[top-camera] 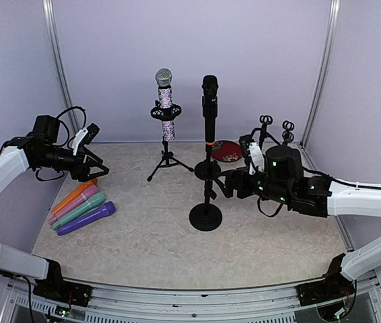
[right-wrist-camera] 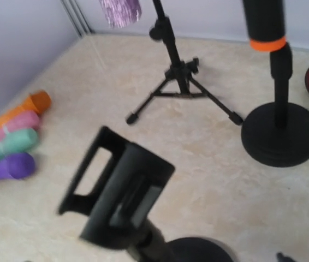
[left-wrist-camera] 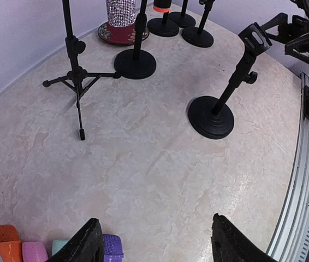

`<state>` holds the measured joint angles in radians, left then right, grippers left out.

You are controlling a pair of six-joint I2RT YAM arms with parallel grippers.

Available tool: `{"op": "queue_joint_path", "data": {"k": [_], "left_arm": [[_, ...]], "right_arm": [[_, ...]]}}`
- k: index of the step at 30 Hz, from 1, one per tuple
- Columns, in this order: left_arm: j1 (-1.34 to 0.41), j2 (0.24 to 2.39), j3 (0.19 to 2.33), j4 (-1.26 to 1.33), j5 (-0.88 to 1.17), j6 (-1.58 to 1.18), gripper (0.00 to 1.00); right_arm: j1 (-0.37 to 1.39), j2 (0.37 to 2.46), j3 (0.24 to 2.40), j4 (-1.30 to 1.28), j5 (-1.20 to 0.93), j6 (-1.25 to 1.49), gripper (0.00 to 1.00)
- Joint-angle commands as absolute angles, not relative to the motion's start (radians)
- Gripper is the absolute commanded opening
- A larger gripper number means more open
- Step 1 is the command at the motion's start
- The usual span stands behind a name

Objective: Remove the microphone from the stand
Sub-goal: Pick up the microphone stand from the center of the board.

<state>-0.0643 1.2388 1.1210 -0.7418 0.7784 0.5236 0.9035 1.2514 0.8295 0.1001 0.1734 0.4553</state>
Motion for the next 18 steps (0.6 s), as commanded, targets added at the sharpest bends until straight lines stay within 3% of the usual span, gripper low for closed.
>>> {"op": "queue_joint_path", "data": {"k": [1,10,18], "left_arm": [[-0.069,1.229,1.142,-0.750,0.786,0.528,0.65],[-0.069,1.226,1.149,-0.767,0.784,0.539,0.65],[-0.067,1.214,1.159,-0.791,0.777,0.556,0.65]], "right_arm": [[0.927,1.373,0.904,0.060,0.202,0.342,0.94],[0.996,1.602,1.019,0.120,0.444,0.227,0.85],[0.994,1.716,1.071,0.126,0.608,0.219,0.52]]}}
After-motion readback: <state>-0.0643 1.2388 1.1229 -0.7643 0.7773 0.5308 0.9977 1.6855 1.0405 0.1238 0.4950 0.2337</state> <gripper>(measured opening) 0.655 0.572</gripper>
